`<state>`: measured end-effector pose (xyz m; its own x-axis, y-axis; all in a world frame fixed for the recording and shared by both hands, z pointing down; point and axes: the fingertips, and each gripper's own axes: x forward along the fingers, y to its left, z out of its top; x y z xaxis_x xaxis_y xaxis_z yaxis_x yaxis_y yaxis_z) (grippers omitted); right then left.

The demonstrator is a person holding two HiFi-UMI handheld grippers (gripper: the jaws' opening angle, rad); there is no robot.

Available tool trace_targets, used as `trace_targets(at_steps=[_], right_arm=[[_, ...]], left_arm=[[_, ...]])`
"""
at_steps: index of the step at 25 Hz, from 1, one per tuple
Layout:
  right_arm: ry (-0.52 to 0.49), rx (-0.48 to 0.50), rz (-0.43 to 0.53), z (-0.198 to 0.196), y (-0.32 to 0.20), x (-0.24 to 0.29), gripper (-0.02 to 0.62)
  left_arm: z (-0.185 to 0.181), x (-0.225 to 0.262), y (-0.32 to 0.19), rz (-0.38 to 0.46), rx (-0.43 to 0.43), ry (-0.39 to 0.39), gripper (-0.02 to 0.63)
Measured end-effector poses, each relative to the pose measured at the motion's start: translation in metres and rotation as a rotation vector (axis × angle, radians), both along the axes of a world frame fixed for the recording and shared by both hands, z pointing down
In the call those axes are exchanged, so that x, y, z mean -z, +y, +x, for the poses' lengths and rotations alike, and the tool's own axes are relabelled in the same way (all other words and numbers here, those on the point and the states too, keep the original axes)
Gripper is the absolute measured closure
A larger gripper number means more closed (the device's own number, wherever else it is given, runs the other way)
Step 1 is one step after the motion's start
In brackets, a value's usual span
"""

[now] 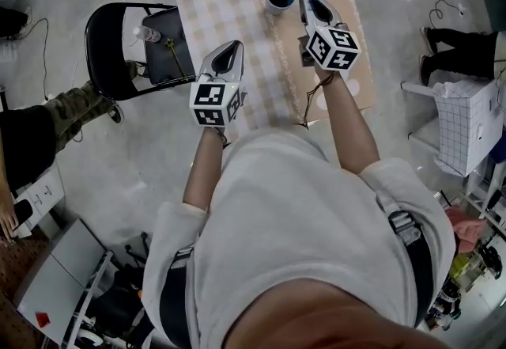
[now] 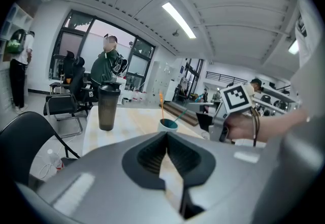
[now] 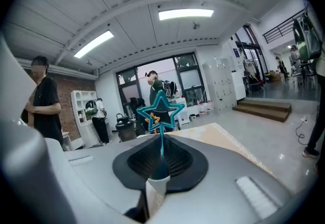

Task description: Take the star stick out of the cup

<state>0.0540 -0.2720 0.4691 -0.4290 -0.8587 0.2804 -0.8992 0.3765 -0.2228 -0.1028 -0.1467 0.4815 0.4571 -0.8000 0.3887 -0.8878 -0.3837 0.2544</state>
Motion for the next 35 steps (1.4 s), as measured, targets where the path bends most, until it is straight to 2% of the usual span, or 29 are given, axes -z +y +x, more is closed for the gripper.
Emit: trace_targets(at_steps=[7, 11, 15, 20, 23, 27, 32, 35], right_arm=[[0.015, 0.04, 0.145, 0.004, 0.025, 0.072, 0.58], [-0.018, 0.139, 0.169, -0.001, 0.051, 0.107, 0.58], [0.053, 0.255, 0.072, -0.011, 0.08, 0.101, 0.58], [0.127, 0.428, -0.241, -0.03, 0.117, 0.036, 0.58], [0.211, 0.483, -0.355, -0.036, 0.136, 0.004, 0.58], [0.271, 0.522, -0.404, -0.049, 0.145, -0.017, 0.58], [0.307, 0.521, -0.385, -0.065, 0.141, -0.039, 0.578], [0.283, 0.5, -0.36, -0.076, 0.131, -0.047, 0.578]], left_arm=[[0.011, 0.01, 0.003, 0.033, -0.048, 0.02, 0.603], [0.02, 0.012, 0.006, 0.043, -0.079, 0.036, 0.603], [0.025, 0.011, 0.014, 0.04, -0.099, 0.044, 0.603], [0.028, 0.006, 0.022, 0.025, -0.113, 0.049, 0.603], [0.031, 0.003, 0.028, 0.019, -0.121, 0.049, 0.603], [0.028, -0.002, 0.034, 0.008, -0.111, 0.04, 0.603], [0.019, -0.009, 0.036, -0.007, -0.077, 0.022, 0.603], [0.01, -0.015, 0.035, -0.023, -0.05, 0.011, 0.603]])
